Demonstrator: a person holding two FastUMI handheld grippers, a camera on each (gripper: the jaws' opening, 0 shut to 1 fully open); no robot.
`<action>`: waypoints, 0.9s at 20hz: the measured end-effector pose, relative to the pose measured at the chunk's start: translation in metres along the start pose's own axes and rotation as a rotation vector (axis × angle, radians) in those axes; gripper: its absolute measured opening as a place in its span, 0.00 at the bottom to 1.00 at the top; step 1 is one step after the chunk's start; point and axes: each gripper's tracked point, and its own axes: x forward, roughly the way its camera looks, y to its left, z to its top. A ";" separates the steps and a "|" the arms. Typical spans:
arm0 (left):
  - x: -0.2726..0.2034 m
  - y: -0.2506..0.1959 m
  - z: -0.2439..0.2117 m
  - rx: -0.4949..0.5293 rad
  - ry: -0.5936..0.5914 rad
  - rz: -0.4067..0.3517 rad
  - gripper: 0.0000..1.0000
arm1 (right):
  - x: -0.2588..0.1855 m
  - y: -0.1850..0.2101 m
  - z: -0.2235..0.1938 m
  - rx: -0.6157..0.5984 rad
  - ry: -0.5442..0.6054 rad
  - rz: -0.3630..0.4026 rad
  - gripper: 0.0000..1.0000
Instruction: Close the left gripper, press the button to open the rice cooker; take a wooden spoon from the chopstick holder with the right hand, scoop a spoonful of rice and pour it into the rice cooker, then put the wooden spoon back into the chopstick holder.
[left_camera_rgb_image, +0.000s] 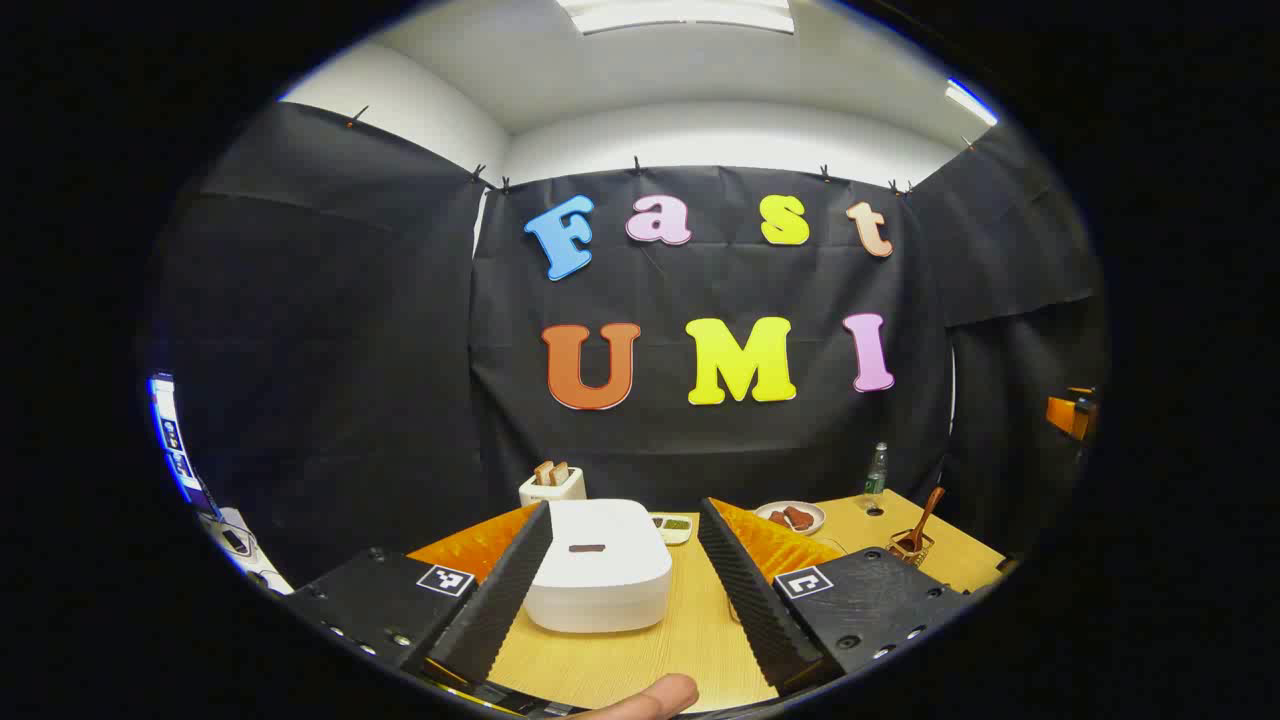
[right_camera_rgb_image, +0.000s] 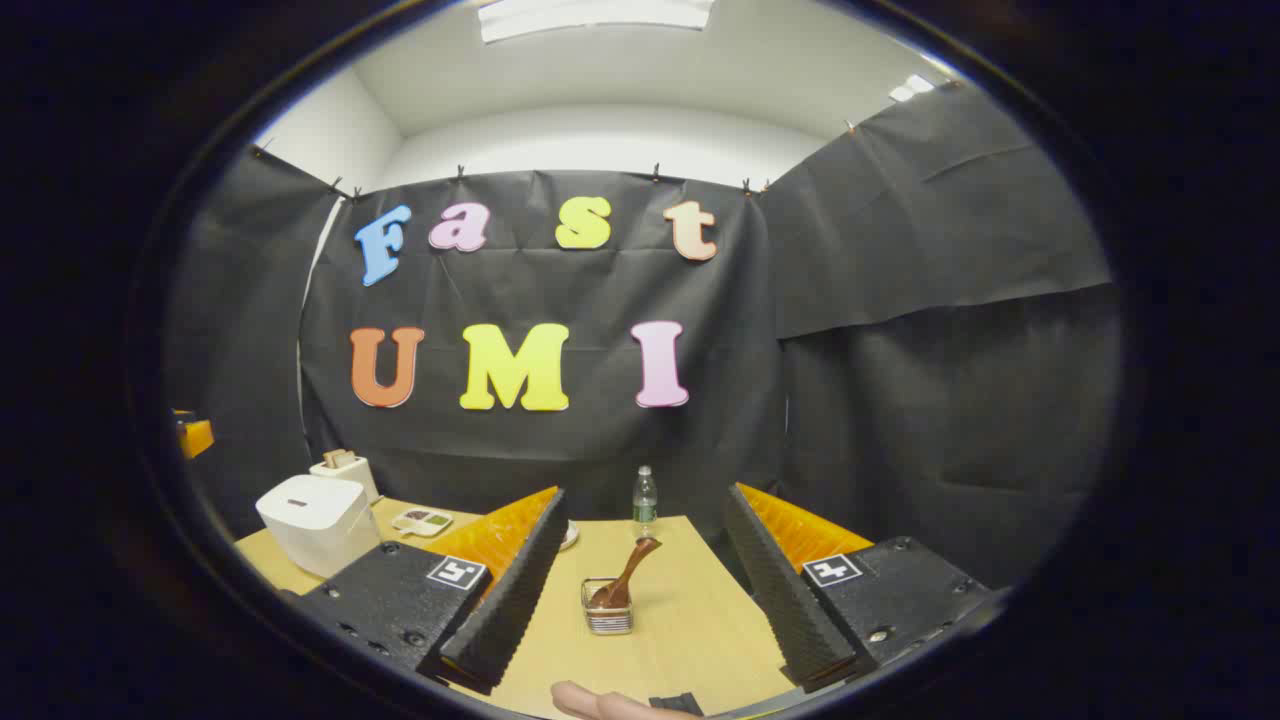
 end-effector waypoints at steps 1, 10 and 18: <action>0.000 -0.001 -0.002 0.000 0.008 -0.003 0.93 | -0.001 0.000 0.003 -0.009 -0.013 -0.003 1.00; 0.007 0.001 -0.009 0.012 0.030 -0.011 0.94 | -0.005 0.003 0.000 0.000 -0.030 0.010 1.00; 0.037 0.006 -0.022 0.016 0.038 -0.012 0.94 | 0.005 -0.008 -0.013 0.007 -0.033 -0.002 1.00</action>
